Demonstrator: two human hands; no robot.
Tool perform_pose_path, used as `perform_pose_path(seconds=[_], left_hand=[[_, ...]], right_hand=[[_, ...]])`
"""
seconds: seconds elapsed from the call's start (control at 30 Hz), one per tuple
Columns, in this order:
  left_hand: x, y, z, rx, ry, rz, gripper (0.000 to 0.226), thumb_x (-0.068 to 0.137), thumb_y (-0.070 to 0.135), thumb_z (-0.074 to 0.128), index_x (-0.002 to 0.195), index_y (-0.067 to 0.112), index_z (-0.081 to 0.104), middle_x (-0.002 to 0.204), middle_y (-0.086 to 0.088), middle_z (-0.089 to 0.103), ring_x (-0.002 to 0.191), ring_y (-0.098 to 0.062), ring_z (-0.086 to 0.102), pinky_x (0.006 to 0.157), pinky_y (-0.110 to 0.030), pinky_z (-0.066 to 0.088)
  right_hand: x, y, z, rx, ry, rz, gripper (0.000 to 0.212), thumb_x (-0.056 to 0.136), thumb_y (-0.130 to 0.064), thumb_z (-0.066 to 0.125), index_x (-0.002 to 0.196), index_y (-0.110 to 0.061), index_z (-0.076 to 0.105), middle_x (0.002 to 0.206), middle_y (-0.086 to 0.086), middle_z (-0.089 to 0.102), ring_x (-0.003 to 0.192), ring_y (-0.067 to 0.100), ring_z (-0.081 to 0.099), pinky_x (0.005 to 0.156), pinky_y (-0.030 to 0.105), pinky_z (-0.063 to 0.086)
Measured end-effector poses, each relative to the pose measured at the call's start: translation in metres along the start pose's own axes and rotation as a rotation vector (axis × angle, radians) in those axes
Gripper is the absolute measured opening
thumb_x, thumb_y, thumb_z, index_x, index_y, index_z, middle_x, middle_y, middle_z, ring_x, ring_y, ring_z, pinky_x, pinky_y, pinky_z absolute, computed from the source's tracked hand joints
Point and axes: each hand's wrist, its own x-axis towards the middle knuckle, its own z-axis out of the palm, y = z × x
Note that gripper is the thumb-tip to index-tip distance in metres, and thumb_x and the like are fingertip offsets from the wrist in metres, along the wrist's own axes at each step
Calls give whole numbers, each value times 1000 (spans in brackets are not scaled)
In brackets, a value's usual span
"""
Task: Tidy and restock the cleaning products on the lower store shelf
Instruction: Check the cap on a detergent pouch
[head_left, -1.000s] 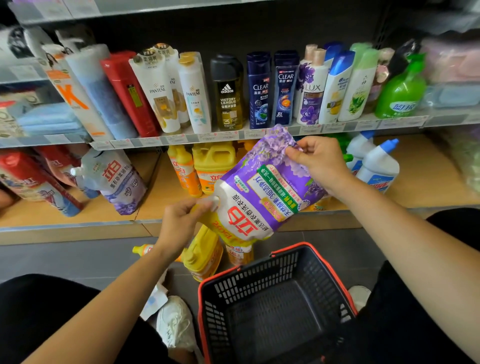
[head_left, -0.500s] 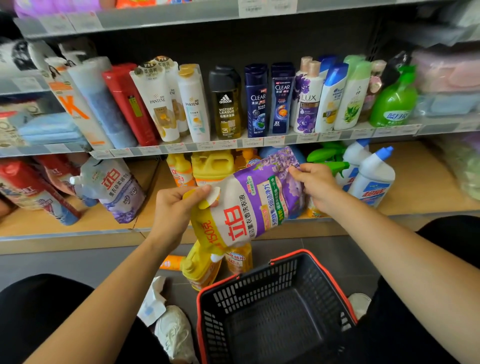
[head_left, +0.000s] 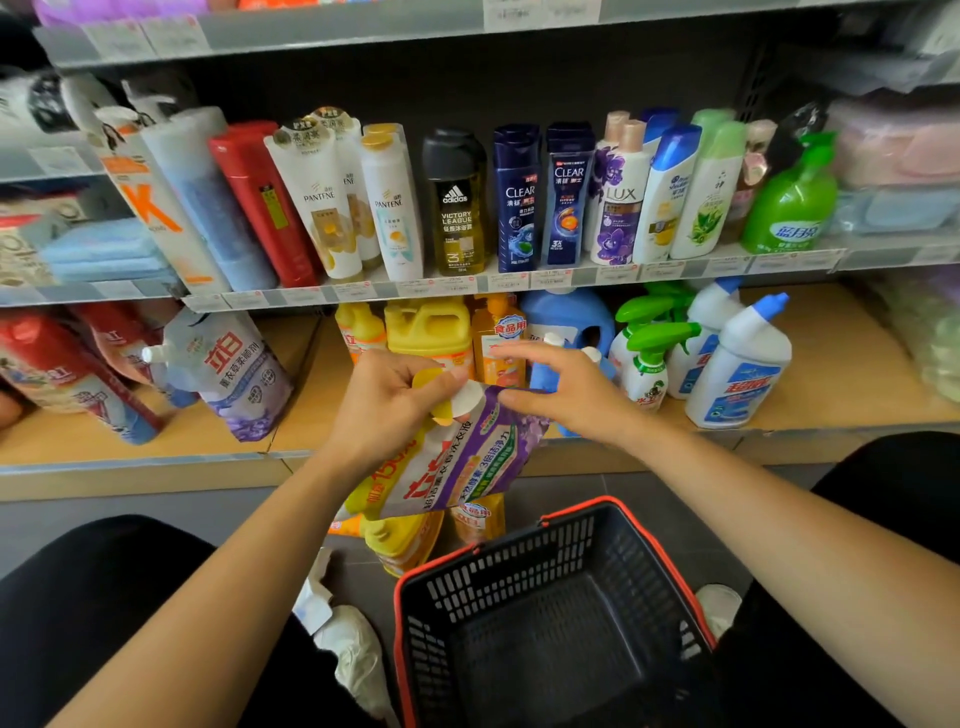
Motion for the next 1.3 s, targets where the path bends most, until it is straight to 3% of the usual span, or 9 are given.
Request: perform_pose_path(seconds=[0.13,0.27,0.33,0.4,0.6,0.83,0.97,1.03,1.3], left_hand=[[0,-2,-2,-8,-22,7,38,96,31,68,75,1,77,70,-17,74,67,-47,64,59,-54,49],[-2,-4,-4,-34,-28,-37,32,92,34,71,78,7,80,74,-15,75,66,-25,64,59,-47,50],[-2,-7,-6,-23,7,-70,34,87,36,74,78,3,79,73,-16,75,63,-24,65,57,-45,50],[-2,-10,-11,2,24,-65,33,83,35,76,81,3,78,75,-10,76,63,-23,71,57,-42,54],[-7,-22,-22,-183,-112,-167,27,83,20,76,109,13,75,97,-8,80,87,-27,78,70,-32,63],[-9,-36,-37,-275,-215,-246,31,81,18,78,111,10,76,106,-14,78,96,-31,76,77,-34,62],[-12,-48,-48,-167,-245,-239,33,84,18,77,116,9,74,111,-9,77,106,-38,71,93,-49,58],[-13,-53,-51,-109,-237,-212,30,87,16,74,116,10,74,113,-3,77,110,-27,72,96,-39,58],[-15,-62,-47,-119,-41,-229,17,90,16,72,105,10,76,97,-5,79,82,-15,72,67,-25,59]], right_hand=[[-1,-13,23,82,-137,-44,37,92,-4,66,116,-33,65,108,-19,70,105,-5,63,90,16,50],[2,-13,25,63,-56,-37,18,96,-9,62,96,-21,76,90,13,74,83,12,65,75,36,53],[3,-11,24,55,-62,-33,18,97,-14,62,89,-4,75,79,20,68,73,12,58,65,32,47],[0,-11,24,62,-59,-15,18,96,-12,63,88,-2,74,71,7,66,69,3,56,64,19,46],[-5,-16,16,167,13,52,25,95,-8,64,86,-30,74,80,-15,76,78,1,70,73,17,55],[-3,-15,11,262,175,138,22,95,-10,64,86,-28,75,79,-10,77,76,9,73,68,23,59],[0,-13,6,364,263,218,19,96,-10,63,85,-21,74,76,-3,77,68,14,74,56,22,56],[1,-13,4,387,291,249,17,96,-12,63,84,-19,74,76,0,77,67,17,74,54,23,55],[8,-9,-1,370,344,274,13,95,-16,64,88,-18,75,85,8,78,77,27,75,66,36,62]])
